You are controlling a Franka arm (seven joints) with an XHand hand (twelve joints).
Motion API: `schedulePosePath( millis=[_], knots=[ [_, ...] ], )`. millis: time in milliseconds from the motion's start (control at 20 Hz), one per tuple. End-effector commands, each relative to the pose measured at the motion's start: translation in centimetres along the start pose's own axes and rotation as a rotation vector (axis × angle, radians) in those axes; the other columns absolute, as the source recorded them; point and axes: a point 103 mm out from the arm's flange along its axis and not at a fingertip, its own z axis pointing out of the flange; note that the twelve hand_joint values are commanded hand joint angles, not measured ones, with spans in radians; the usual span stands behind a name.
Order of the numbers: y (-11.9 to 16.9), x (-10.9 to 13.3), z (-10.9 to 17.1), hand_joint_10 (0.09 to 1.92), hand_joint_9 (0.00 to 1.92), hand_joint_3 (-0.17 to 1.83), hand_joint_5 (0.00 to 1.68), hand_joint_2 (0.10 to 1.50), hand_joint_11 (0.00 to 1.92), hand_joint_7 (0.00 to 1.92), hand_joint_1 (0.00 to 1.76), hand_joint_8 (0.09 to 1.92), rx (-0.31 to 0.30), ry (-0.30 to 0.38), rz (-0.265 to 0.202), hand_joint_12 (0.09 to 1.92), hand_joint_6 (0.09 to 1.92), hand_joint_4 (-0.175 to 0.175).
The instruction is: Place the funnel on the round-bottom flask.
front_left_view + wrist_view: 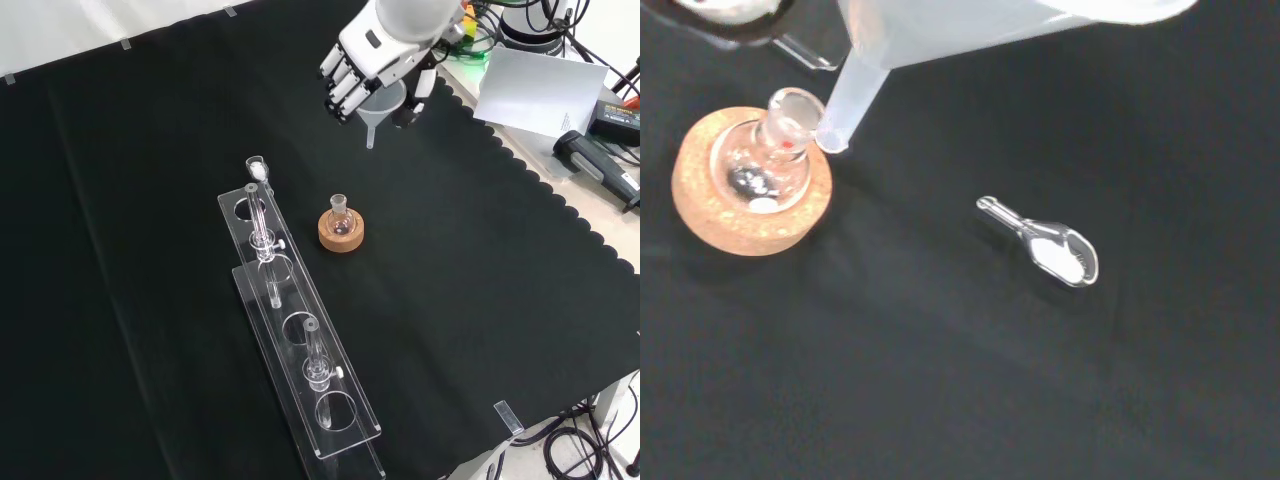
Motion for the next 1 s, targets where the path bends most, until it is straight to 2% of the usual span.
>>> schedulePosePath(
  millis=[50, 550, 1000],
  knots=[
    [0.8, 1.7, -0.2, 0.25, 1.26, 0.62, 0.74, 0.69, 0.88, 0.64, 0.9, 0.66, -0.022, -0.004, -0.024, 1.07, 0.75, -0.045],
    [4.7, 0.8, 0.9, 0.24, 1.27, 0.62, 0.75, 0.69, 0.88, 0.65, 0.9, 0.66, 0.006, 0.011, -0.017, 1.07, 0.75, -0.045],
    [7.2, 0.5, 1.6, 0.23, 1.27, 0.62, 0.75, 0.69, 0.88, 0.65, 0.89, 0.66, -0.01, 0.044, -0.027, 1.07, 0.75, -0.046]
  ],
)
